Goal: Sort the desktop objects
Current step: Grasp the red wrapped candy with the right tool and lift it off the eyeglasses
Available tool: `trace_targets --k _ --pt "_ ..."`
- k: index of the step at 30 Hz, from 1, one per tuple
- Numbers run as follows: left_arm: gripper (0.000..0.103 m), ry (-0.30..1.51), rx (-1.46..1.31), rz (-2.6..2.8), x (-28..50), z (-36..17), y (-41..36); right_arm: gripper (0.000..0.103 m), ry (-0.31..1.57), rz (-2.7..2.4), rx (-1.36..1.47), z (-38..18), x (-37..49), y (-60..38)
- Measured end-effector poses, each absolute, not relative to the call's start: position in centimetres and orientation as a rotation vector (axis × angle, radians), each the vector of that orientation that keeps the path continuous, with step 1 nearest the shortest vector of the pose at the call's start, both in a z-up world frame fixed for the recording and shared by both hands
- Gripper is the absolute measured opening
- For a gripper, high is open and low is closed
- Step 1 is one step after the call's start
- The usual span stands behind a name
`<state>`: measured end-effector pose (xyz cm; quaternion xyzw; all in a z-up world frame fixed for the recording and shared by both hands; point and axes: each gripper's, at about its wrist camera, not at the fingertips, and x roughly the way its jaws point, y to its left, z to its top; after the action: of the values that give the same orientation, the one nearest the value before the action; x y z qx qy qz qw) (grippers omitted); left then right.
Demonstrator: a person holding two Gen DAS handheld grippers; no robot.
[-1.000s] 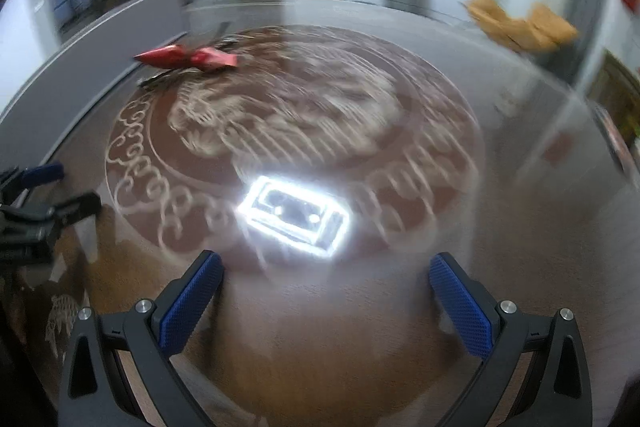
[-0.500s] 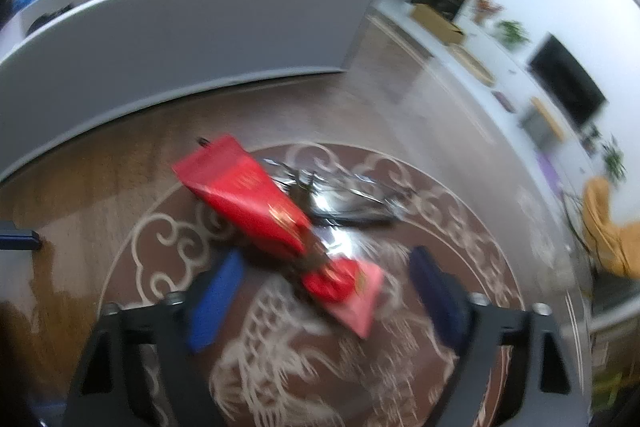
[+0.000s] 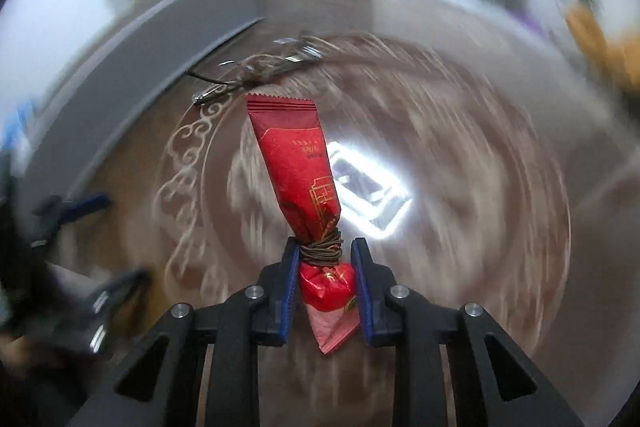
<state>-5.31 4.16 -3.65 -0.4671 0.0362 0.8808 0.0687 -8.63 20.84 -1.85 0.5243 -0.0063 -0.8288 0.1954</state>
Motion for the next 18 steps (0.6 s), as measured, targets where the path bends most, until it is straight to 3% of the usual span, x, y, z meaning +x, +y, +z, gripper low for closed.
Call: trace_targets --k 4,6,9,11,18 --pt "0.103 0.109 -1.407 2.653 -5.3 -3.7 4.2 0.03 -0.42 -2.258 1.491 -2.6 -3.5 27.4" --pt "0.103 0.109 -1.407 2.653 -5.3 -3.7 4.2 0.037 -0.465 -2.318 1.512 -3.0 -2.0 29.3" --pt "0.103 0.11 -1.406 2.652 -5.4 -3.7 4.2 0.052 -0.403 -2.503 1.485 -2.6 0.0 31.5" --pt "0.103 0.11 -1.406 2.652 -5.4 -3.7 4.3 0.069 -0.337 -2.567 1.44 -2.6 1.0 31.5" --pt "0.103 0.112 -1.405 2.651 -5.1 -3.8 4.3 0.084 -0.209 -2.624 1.347 -2.9 1.5 28.5"
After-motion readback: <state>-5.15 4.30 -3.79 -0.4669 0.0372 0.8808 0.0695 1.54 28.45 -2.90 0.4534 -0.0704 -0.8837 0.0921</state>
